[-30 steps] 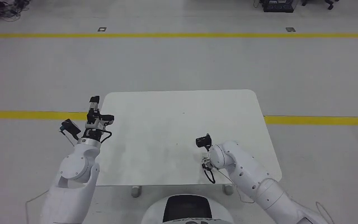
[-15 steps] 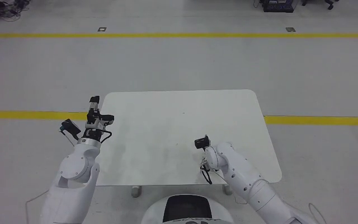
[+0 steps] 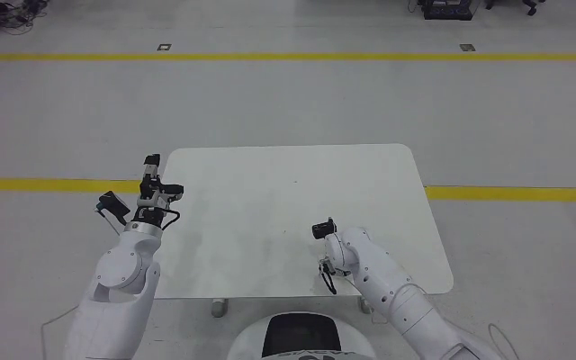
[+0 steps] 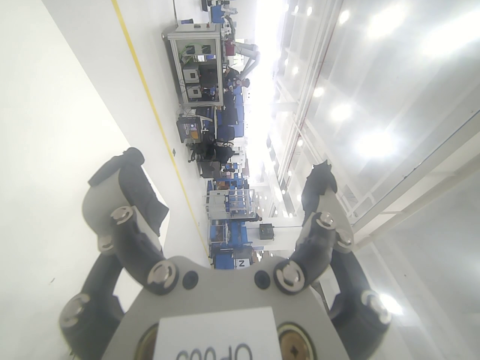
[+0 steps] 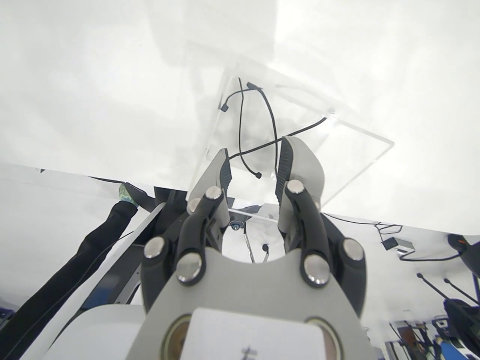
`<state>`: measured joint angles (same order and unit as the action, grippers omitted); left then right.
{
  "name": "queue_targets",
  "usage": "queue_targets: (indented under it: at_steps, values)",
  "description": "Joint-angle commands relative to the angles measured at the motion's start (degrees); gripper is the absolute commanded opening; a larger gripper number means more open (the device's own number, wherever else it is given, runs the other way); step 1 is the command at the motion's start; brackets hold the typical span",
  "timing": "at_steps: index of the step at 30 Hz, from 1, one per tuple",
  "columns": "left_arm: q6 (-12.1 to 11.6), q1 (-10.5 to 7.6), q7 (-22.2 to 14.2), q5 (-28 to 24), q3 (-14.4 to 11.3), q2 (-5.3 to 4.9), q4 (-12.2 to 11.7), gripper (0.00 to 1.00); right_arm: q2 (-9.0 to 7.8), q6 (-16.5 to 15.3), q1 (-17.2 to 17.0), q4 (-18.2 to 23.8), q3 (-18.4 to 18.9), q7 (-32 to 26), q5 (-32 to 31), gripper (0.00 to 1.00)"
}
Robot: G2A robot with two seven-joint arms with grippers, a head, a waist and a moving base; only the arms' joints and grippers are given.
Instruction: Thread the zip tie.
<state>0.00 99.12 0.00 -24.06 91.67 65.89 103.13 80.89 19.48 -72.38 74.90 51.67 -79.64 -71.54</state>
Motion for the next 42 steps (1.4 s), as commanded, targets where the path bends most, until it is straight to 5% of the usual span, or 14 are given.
queue_targets:
  at_steps: [1, 13, 32, 36, 42]
  values:
    - [0.0, 0.0, 0.0, 0.0, 0.0, 0.0, 0.0, 1.0, 0.32, 0.0, 0.2, -0.6, 0.2, 0.0, -0.2, 0.25]
    - [0.0, 0.0, 0.0, 0.0, 0.0, 0.0, 0.0, 1.0, 1.85, 0.0, -0.2, -1.8, 2.5, 0.0, -2.5, 0.06]
    - [0.0, 0.0, 0.0, 0.0, 0.0, 0.0, 0.0, 1.0, 3.08, 0.0, -1.3, -2.4, 4.3, 0.0, -5.0, 0.15]
    - [0.0, 0.0, 0.0, 0.0, 0.0, 0.0, 0.0, 1.0, 3.32, 0.0, -1.0, -2.8, 4.6, 0.0, -4.9, 0.0]
    - [0.0, 0.0, 0.0, 0.0, 0.0, 0.0, 0.0, 1.0, 3.23, 0.0, -1.4, -1.4, 5.7, 0.0, -5.7, 0.0]
